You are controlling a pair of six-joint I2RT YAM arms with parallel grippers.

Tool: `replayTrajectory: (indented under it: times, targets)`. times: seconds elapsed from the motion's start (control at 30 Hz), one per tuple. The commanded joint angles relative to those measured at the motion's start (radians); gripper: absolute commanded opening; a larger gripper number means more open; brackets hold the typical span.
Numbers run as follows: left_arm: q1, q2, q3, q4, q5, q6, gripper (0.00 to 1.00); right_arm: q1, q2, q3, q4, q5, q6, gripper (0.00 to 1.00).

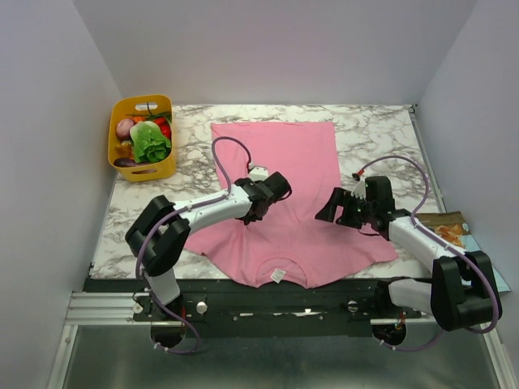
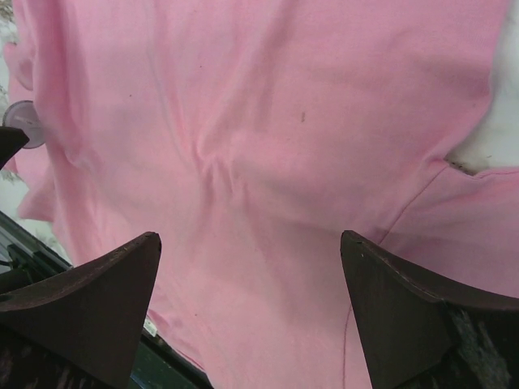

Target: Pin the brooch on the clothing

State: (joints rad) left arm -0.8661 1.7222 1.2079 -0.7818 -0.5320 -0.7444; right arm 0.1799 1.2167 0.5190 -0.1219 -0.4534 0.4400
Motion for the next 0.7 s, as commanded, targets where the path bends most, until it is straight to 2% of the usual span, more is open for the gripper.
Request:
replayTrajectory:
  times: [0.0, 0.3, 0.67]
  targets:
    - [-0.008, 0.063, 0.051, -0.184, -0.147, -0.010, 0.00, 0.010, 0.003, 0.024, 0.014, 0.027, -0.021, 1.00]
    - [-0.036, 0.157, 0.137, -0.379, -0.284, -0.064, 0.00, 0.015, 0.021, 0.030, 0.016, 0.032, -0.024, 1.00]
    - [-0.082, 0.263, 0.208, -0.381, -0.289, -0.064, 0.00, 0.020, 0.015, 0.030, 0.007, 0.045, -0.023, 1.00]
